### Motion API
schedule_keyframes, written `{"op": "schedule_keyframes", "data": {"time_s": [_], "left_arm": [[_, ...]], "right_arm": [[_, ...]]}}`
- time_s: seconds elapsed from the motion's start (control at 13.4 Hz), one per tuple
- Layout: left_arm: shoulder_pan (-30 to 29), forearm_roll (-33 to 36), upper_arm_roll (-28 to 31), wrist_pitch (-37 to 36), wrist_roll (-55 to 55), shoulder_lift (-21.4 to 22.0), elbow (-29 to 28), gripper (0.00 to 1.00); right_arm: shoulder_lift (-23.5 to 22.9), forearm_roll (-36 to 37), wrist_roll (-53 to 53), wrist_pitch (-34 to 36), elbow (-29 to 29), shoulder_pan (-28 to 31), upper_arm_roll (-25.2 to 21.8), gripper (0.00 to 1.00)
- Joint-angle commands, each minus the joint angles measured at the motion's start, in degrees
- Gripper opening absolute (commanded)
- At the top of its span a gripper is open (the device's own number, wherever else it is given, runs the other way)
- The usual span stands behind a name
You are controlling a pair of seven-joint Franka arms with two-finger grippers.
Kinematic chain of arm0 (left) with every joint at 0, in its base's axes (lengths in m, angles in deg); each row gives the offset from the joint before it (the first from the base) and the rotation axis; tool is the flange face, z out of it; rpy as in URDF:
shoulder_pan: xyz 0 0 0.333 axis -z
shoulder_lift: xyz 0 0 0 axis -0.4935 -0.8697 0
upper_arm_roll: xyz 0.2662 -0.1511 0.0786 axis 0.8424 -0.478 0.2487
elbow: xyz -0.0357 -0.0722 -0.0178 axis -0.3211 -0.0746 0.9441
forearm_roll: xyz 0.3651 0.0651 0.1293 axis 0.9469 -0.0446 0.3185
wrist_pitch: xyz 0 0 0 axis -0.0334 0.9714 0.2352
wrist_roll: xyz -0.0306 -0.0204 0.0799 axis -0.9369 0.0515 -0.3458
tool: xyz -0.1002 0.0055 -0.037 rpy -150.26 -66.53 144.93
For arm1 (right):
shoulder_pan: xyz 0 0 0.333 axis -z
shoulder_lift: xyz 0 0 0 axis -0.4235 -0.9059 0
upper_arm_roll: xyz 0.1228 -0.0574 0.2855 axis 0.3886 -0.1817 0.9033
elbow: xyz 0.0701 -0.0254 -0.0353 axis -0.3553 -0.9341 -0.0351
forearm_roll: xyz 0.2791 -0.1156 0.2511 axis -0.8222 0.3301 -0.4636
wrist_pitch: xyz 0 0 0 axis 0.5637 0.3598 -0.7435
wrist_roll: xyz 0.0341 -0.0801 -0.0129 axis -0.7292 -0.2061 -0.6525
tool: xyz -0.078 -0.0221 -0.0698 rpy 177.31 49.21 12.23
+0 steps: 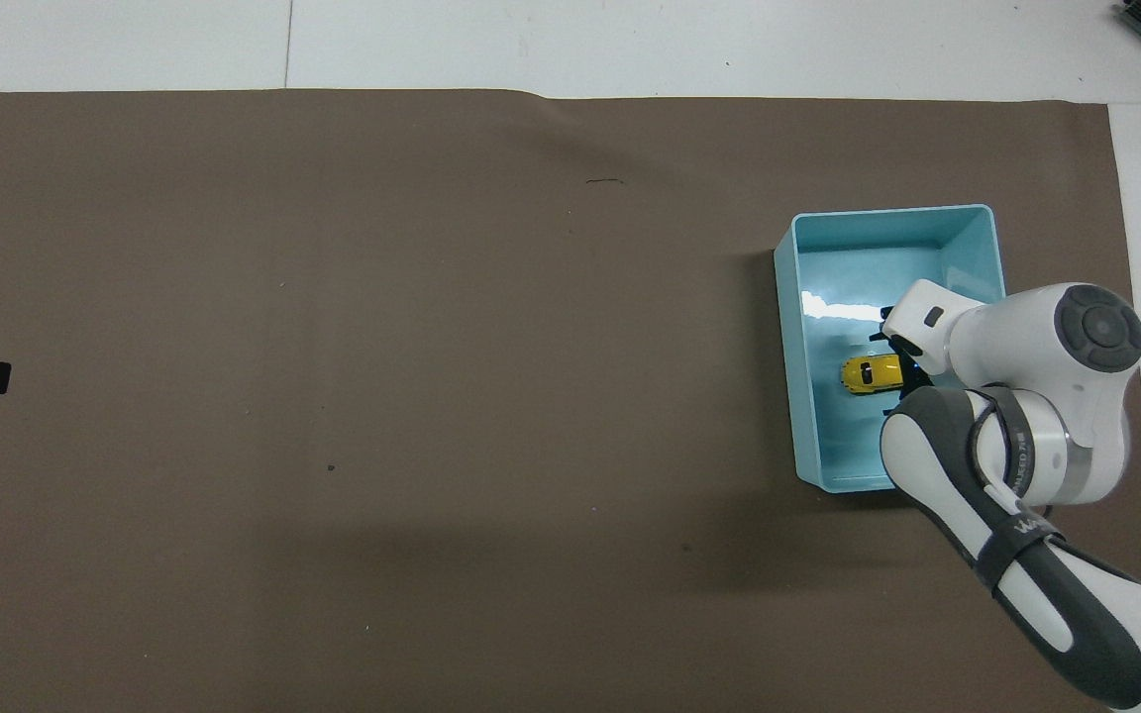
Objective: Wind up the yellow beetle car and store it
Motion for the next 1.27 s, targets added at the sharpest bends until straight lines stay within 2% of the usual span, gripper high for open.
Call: {"op": "schedule_keyframes", "data": {"time_s": [0.0,0.3,0.52,0.82,1.19], "left_arm": [[-0.49,0.03,-0.19,-0.86,-0.37,0.03,0.39,1.0],[-0.49,0.03,-0.19,-0.86,-0.37,0.12,0.39,1.0],[-0.49,0.03,-0.19,-0.78,-0.37,0.11,0.39,1.0],[-0.49,0.03,-0.19,-0.86,-0.37,0.12,0.39,1.0],[-0.49,0.03,-0.19,-0.86,-0.37,0.11,0.39,1.0]], "right_arm": [[0.8,0.44,-1.33,4.53,2.58,0.32,0.3,1.0],[1.94,0.53,-1.33,6.21,3.38,0.4,0.3,1.0],[2.9,0.53,-1.42,10.34,5.31,0.32,0.3,1.0],[3.79,0.44,-0.98,11.22,5.84,0.4,0.3,1.0],[3.96,0.35,-0.89,16.23,11.01,0.4,0.39,1.0]]}}
